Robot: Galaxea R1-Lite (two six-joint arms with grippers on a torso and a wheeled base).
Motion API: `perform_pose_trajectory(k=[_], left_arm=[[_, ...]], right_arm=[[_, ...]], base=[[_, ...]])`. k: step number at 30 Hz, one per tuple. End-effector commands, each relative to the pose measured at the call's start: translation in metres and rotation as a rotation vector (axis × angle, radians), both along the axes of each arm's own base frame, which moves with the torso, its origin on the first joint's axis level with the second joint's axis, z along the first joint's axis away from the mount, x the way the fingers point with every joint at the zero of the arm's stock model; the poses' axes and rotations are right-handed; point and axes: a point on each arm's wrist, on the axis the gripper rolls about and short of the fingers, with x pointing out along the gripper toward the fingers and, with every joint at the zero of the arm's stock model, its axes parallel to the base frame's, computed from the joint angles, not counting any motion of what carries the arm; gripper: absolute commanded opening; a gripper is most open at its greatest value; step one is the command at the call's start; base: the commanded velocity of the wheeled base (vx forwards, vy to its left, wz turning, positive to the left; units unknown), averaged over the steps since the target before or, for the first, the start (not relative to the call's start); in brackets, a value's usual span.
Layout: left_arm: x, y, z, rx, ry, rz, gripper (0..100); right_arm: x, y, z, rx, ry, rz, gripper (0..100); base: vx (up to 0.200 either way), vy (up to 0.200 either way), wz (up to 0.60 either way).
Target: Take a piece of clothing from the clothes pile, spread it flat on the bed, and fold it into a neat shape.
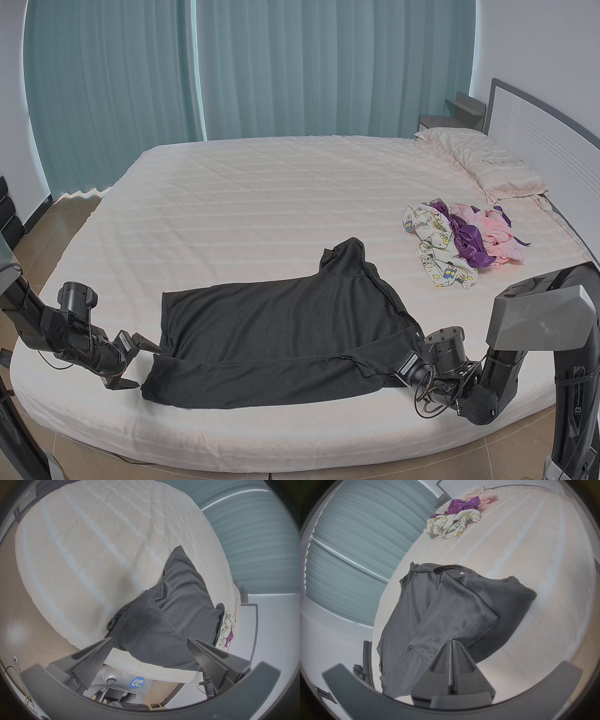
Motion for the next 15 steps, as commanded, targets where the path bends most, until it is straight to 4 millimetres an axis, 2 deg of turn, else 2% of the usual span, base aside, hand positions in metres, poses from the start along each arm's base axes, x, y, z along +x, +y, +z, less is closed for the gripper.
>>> perform_pose_trajectory(k=[1, 15], left_arm=[[0.0, 0.0, 0.0, 0.0, 0.001, 0.002, 100], [-0.003, -0.001, 0.0, 0.002, -0.002, -0.002, 100]], right_arm=[[0.0, 0.0, 0.006, 0.002, -0.005, 0.002, 0], [0.015, -0.02, 0.039, 0.075, -0.09, 0.043, 0]], base=[[0.0, 0.0, 0.0], [0.0, 0.0, 0.0]])
